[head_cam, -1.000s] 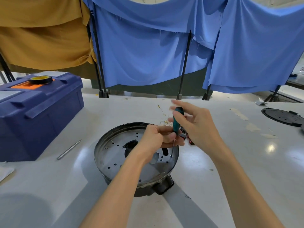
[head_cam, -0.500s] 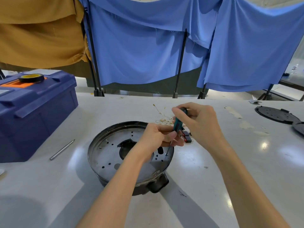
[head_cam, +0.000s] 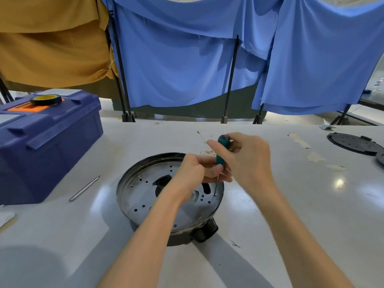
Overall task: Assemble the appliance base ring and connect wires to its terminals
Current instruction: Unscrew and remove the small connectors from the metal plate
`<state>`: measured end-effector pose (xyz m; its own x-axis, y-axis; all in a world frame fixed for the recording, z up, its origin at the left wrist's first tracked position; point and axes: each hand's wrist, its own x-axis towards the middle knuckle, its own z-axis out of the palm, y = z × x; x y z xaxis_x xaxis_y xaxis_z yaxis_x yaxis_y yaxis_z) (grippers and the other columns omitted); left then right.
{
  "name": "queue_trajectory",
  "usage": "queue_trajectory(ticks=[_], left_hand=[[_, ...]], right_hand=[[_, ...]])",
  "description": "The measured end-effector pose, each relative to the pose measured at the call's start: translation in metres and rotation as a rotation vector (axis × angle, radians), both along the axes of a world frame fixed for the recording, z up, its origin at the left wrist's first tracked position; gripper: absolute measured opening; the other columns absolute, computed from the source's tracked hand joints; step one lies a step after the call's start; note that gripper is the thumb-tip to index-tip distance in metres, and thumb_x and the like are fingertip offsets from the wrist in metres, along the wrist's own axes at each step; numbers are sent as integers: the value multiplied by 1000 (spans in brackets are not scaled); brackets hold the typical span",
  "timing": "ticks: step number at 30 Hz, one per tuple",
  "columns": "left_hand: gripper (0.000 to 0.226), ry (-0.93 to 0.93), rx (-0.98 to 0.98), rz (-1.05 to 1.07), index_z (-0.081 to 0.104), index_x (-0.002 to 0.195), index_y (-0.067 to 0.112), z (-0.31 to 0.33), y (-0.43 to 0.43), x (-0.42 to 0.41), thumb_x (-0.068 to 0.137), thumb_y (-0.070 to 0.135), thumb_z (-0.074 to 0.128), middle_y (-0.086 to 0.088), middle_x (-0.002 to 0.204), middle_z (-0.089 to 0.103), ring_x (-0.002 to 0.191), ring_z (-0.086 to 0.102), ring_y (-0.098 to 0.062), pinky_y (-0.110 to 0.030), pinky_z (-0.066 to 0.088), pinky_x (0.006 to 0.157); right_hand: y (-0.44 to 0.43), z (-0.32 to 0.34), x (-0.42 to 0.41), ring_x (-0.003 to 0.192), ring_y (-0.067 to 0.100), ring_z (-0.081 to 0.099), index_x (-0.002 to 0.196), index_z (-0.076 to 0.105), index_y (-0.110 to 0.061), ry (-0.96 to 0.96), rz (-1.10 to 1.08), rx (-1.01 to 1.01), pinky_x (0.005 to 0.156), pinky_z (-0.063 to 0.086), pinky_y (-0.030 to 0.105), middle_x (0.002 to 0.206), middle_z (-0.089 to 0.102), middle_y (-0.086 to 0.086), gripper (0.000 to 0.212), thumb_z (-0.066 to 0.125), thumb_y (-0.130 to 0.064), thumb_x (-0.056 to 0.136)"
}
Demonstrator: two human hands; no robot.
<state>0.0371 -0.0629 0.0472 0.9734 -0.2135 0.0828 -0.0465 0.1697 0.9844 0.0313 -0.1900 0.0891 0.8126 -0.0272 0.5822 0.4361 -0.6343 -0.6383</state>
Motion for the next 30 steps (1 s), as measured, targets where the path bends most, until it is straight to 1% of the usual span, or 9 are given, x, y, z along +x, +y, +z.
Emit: queue_trajectory(ticks=[2, 4, 9, 13, 16, 19, 24, 27, 30], left_hand=[[18, 15, -30, -20, 71, 94, 1, -2, 3, 1, 93, -4, 54, -14, 87, 74, 86, 73, -32, -26, 57, 77], [18, 16, -38, -35, 70, 98, 0, -3, 4, 2, 94, -2, 53, -14, 91, 75, 89, 72, -32, -26, 57, 78], [16, -15, -11, -19, 74, 96, 10, -4, -5, 0, 82, 1, 70, -10, 88, 76, 81, 74, -24, -20, 56, 70], [17, -7, 34, -16, 73, 98, 6, -4, -13, 3, 87, -4, 63, -12, 88, 75, 78, 74, -23, -22, 57, 69], [20, 8, -13, -14, 73, 95, 4, -6, -4, 3, 91, -6, 56, -15, 89, 75, 83, 73, -27, -24, 57, 73], [19, 23, -46, -19, 69, 98, -1, -9, 5, 3, 93, -5, 52, -18, 93, 74, 90, 72, -32, -29, 57, 79], [20, 35, -34, 3, 71, 97, 2, -8, 5, 3, 95, -3, 51, -14, 91, 75, 85, 73, -27, -25, 57, 74], [20, 33, -6, 27, 68, 109, -4, -7, 2, 2, 94, 1, 56, -19, 99, 73, 86, 72, -27, -30, 59, 79], [22, 9, 44, 19, 68, 112, -1, -6, -2, -3, 91, 4, 60, -16, 99, 74, 86, 73, -25, -28, 58, 78]], right_hand=[[-12, 14, 0, 78, 12, 72, 120, 65, -23, 188, 376, 151, 68, 57, 19, 97, 72, -6, 32, 67, -30, 89], [-15, 14, 3, 82, 9, 73, 114, 68, -22, 137, 436, 95, 66, 53, 12, 96, 71, -5, 22, 62, -19, 93], [-5, -5, 9, 54, 21, 51, 83, 70, -10, -188, -163, -107, 62, 34, 21, 63, 65, 3, 21, 66, -29, 90], [2, -14, 2, 44, 22, 47, 71, 68, -3, -348, -308, -60, 58, 30, 20, 53, 61, 5, 28, 74, -27, 84], [-8, -1, 5, 59, 13, 61, 92, 72, -15, -99, 56, -3, 64, 44, 8, 73, 67, -5, 19, 70, -33, 86], [-15, 9, 4, 83, 4, 70, 114, 67, -22, 172, 428, 49, 78, 55, 13, 99, 71, -2, 24, 67, -20, 90], [1, 0, 5, 74, 26, 67, 105, 66, -13, -1, 130, -56, 76, 55, 37, 82, 71, 8, 21, 68, -28, 89], [12, -13, 1, 61, 23, 49, 102, 64, -12, -155, -155, -123, 61, 31, 18, 69, 60, 0, 24, 63, -34, 92], [11, -21, -10, 44, 14, 31, 92, 65, -6, -257, -299, -54, 53, 29, 8, 57, 45, -4, 28, 72, -32, 85]])
